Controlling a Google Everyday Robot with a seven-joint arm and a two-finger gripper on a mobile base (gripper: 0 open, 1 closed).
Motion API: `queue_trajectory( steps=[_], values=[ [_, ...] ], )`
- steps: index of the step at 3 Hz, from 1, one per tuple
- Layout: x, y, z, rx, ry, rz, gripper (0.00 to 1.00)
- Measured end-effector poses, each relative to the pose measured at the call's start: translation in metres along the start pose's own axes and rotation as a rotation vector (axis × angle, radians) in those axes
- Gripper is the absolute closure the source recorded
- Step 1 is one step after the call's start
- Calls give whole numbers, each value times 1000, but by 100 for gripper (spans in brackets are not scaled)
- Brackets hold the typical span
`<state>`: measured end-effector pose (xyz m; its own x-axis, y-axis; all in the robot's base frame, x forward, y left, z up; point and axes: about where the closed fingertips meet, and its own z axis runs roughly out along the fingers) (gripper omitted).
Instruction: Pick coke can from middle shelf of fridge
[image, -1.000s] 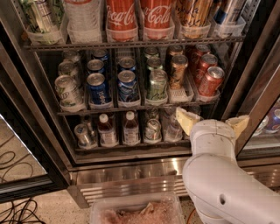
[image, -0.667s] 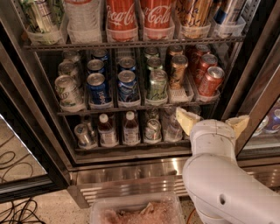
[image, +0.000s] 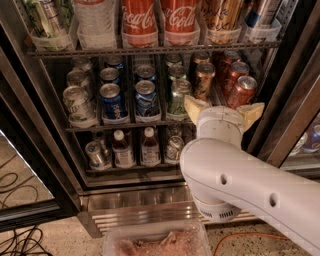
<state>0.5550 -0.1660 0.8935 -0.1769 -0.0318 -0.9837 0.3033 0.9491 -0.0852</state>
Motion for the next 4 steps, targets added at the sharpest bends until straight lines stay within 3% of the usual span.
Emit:
queue_trajectory(
  steps=[1, 2, 3, 4],
  values=[
    [-5, 2, 8, 33, -9, -30, 0],
    [-9, 3, 6, 24, -6, -22, 0],
    [-5, -17, 6, 109, 14, -50, 0],
    [-7, -22, 11, 86, 20, -55, 0]
  ],
)
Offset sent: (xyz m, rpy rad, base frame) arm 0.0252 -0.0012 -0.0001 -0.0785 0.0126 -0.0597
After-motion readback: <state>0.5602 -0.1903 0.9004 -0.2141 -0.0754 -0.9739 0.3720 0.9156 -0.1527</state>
